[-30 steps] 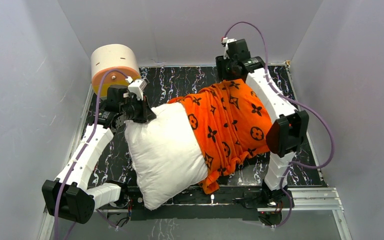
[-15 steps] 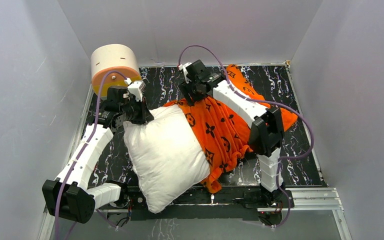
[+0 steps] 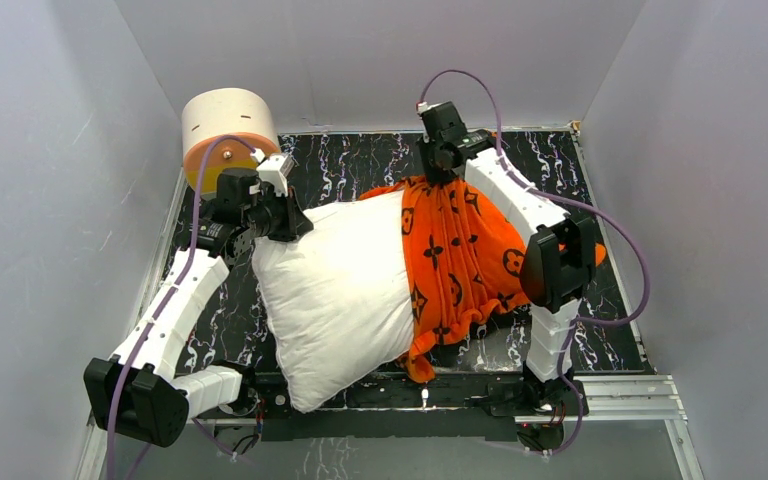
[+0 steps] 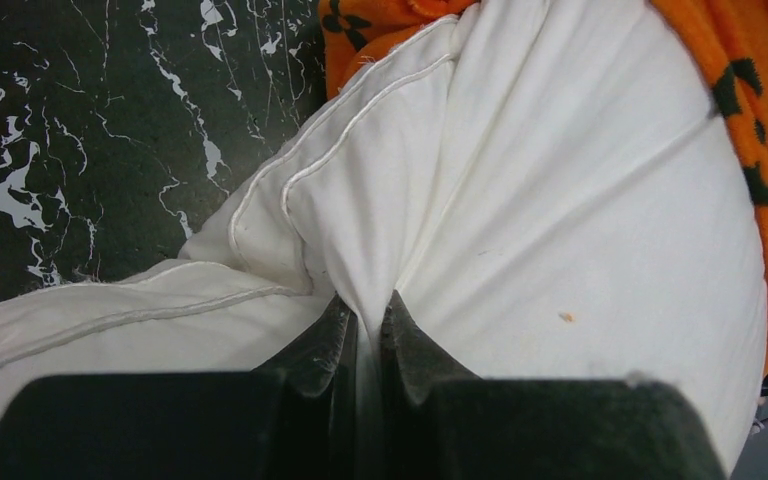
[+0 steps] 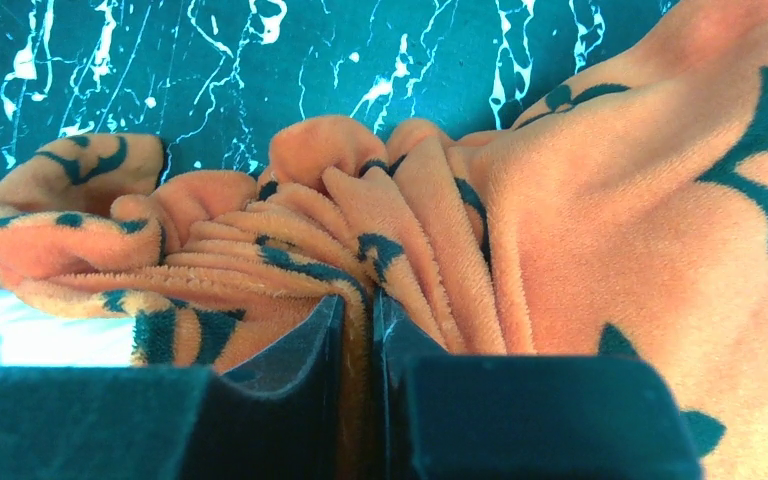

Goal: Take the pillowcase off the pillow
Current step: Remove the pillow from the pillowcase.

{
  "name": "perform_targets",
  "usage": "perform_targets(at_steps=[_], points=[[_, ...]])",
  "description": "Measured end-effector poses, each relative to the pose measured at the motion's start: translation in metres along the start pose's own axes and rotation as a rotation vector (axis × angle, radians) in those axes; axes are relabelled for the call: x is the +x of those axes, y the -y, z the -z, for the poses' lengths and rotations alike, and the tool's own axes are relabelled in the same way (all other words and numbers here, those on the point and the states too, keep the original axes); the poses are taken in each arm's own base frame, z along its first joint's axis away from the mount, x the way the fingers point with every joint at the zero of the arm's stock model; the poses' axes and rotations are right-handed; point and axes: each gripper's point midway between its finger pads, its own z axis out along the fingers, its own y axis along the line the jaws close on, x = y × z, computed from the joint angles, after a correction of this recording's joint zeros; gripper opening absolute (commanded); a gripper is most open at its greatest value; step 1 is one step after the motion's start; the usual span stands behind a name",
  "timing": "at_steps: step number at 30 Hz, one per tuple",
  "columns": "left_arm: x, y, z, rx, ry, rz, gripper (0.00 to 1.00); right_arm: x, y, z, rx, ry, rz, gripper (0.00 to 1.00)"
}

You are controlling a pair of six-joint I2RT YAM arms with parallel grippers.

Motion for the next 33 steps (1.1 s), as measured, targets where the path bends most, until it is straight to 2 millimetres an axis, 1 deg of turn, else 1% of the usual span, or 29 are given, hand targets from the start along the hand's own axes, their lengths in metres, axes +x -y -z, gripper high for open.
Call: perform_targets(at_steps=[2,3,4,6,7,9,11,13,14,15,16,17,19,20,21,22,23,24,25,26,27,28,29,31,33], points=[[-0.002,0.001,-0.001,0.0,0.008,-0.003,0.0,0.0,0.004,0.005,-0.02,-0.006,-0.031,0.28],[-0.002,0.001,-0.001,-0.001,0.01,-0.003,0.0,-0.001,0.004,0.008,-0.033,-0.007,-0.037,0.33],[-0.001,0.0,-0.001,-0.004,0.008,-0.001,0.0,-0.002,0.003,0.012,-0.052,-0.005,-0.044,0.4],[0.0,0.0,-0.001,-0.008,0.003,0.001,0.0,-0.005,-0.001,0.022,-0.107,0.004,-0.059,0.61],[0.001,-0.001,0.0,-0.009,0.0,0.002,0.0,-0.007,-0.002,0.028,-0.141,0.009,-0.071,0.64],[0.002,-0.002,-0.001,-0.015,-0.006,0.003,0.0,-0.011,-0.001,0.047,-0.21,0.048,-0.1,0.7],[0.004,-0.005,-0.004,-0.022,-0.017,0.005,0.0,-0.01,0.002,0.074,-0.265,0.104,-0.125,0.73],[0.004,-0.012,-0.012,-0.037,-0.042,0.015,0.0,-0.006,0.004,0.104,-0.301,0.167,-0.152,0.73],[0.002,-0.016,-0.019,-0.047,-0.059,0.022,0.0,0.0,-0.001,0.121,-0.329,0.205,-0.156,0.73],[0.0,-0.019,-0.024,-0.054,-0.071,0.025,0.0,0.008,-0.01,0.136,-0.365,0.235,-0.157,0.73],[-0.003,-0.022,-0.03,-0.062,-0.082,0.03,0.0,0.021,-0.023,0.151,-0.411,0.254,-0.153,0.73],[-0.011,-0.025,-0.038,-0.069,-0.093,0.033,0.0,0.039,-0.039,0.164,-0.467,0.267,-0.146,0.73],[-0.025,-0.029,-0.05,-0.079,-0.098,0.035,0.0,0.07,-0.06,0.171,-0.54,0.251,-0.14,0.72],[-0.036,-0.031,-0.057,-0.081,-0.095,0.032,0.0,0.09,-0.065,0.168,-0.56,0.227,-0.15,0.71],[-0.051,-0.032,-0.065,-0.081,-0.088,0.031,0.07,0.111,-0.068,0.159,-0.569,0.193,-0.169,0.71],[-0.062,-0.032,-0.07,-0.078,-0.077,0.029,0.21,0.129,-0.069,0.151,-0.571,0.157,-0.192,0.7],[-0.072,-0.031,-0.075,-0.073,-0.074,0.032,0.32,0.142,-0.071,0.141,-0.573,0.128,-0.218,0.7],[-0.082,-0.029,-0.079,-0.064,-0.069,0.031,0.44,0.15,-0.072,0.135,-0.575,0.111,-0.242,0.71],[-0.093,-0.027,-0.084,-0.06,-0.061,0.036,0.58,0.151,-0.073,0.134,-0.575,0.109,-0.246,0.71],[-0.102,-0.027,-0.088,-0.063,-0.047,0.035,0.72,0.157,-0.075,0.127,-0.579,0.096,-0.292,0.72],[-0.109,-0.029,-0.091,-0.07,-0.032,0.034,0.82,0.157,-0.076,0.126,-0.58,0.094,-0.312,0.72],[-0.112,-0.032,-0.092,-0.079,-0.024,0.041,0.91,0.156,-0.077,0.124,-0.578,0.093,-0.326,0.72],[-0.111,-0.034,-0.091,-0.091,-0.027,0.044,0.97,0.155,-0.077,0.121,-0.573,0.091,-0.344,0.72],[-0.106,-0.041,-0.085,-0.13,-0.028,0.061,0.98,0.152,-0.078,0.116,-0.56,0.082,-0.372,0.73],[-0.095,-0.051,-0.072,-0.194,-0.029,0.082,0.98,0.15,-0.08,0.11,-0.552,0.062,-0.396,0.74]])
